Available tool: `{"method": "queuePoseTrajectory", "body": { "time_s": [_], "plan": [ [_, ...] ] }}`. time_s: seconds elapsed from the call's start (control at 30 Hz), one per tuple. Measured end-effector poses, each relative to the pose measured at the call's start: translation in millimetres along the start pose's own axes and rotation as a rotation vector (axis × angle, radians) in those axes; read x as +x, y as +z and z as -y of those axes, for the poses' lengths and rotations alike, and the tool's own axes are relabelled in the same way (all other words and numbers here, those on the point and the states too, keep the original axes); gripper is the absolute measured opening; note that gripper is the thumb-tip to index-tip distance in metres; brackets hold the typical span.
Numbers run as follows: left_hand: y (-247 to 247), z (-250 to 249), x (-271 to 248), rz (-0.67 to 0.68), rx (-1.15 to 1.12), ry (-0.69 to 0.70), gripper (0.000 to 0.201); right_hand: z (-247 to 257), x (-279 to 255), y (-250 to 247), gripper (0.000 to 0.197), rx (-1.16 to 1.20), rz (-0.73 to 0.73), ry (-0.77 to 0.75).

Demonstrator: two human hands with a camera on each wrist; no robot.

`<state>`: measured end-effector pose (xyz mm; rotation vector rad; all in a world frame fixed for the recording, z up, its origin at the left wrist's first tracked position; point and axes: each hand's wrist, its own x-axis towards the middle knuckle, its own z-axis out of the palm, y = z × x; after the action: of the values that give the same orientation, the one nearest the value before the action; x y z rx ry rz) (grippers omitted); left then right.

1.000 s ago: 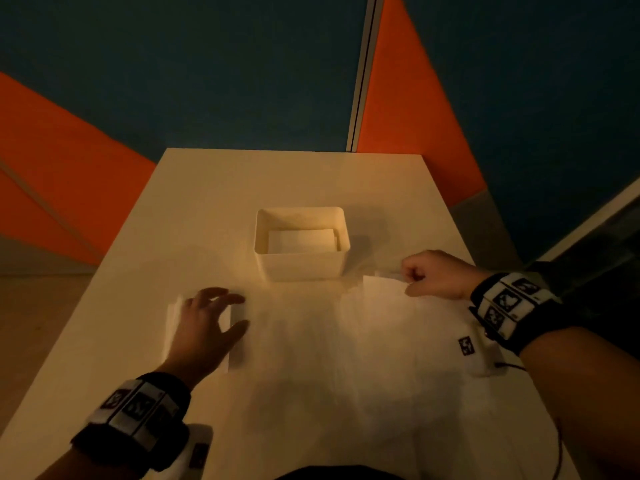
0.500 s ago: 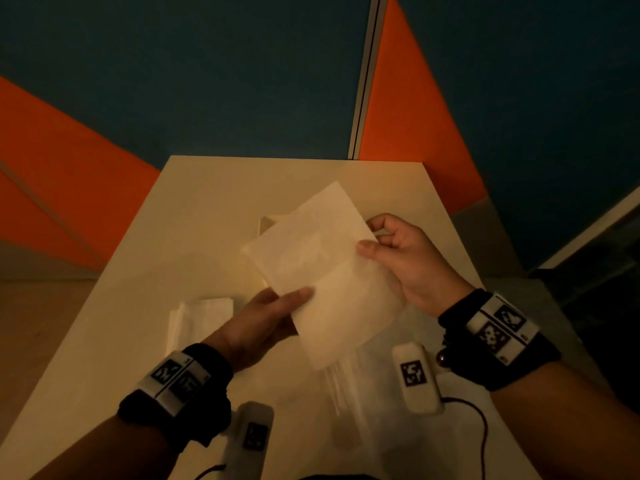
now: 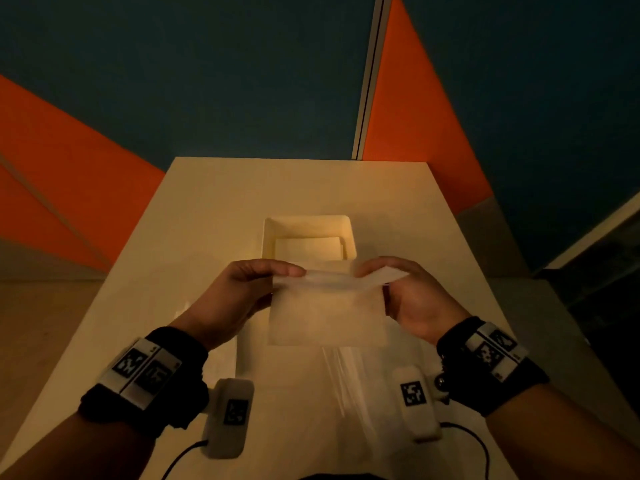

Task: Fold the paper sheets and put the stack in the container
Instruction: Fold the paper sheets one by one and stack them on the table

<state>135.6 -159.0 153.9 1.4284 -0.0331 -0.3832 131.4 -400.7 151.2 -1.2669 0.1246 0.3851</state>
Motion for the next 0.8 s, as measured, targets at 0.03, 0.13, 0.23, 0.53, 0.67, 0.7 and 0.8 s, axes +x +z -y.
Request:
{"method": "queuePoseTrajectory", "body": {
  "time_s": [0.03, 0.13, 0.23, 0.53, 0.67, 0.7, 0.8],
  "plan": [
    [-1.8, -1.6, -0.4, 0.012, -0.003, -0.001, 0.041, 2.5, -1.4, -2.3, 0.029, 0.052, 0.041, 0.018],
    [-4.8, -5.5, -1.6, 0.042, -0.028, 0.005, 0.03, 6.7, -0.6, -7.0, 0.045, 0.138, 0.074, 0.074],
    [-7.3, -8.7, -5.1, 0.089, -0.059, -0.021, 0.029, 4.3, 0.8, -4.0, 0.021, -0.135, 0.034, 0.022],
    [-3.2, 6.4, -8.6, 0.263, 0.214, -0.225, 0.038, -10.1, 5.1, 15.8, 0.028, -0.512, 0.241, -0.07],
    [-29.5, 22.8, -17.1, -0.066, 0.162, -0.21, 0.035, -21.7, 14.5, -11.6, 0.021, -0.8, 0.034, -0.053],
    [-40.1, 28.0, -19.7, -0.16, 0.16, -0.205, 0.033, -24.5, 16.2, -23.5, 0.021, -0.897, -0.032, -0.057],
    [-72.2, 47.1, -27.9, -0.367, 0.193, -0.233, 0.03, -29.8, 18.6, -59.2, 0.024, -1.114, -0.214, -0.066]
  ]
}}
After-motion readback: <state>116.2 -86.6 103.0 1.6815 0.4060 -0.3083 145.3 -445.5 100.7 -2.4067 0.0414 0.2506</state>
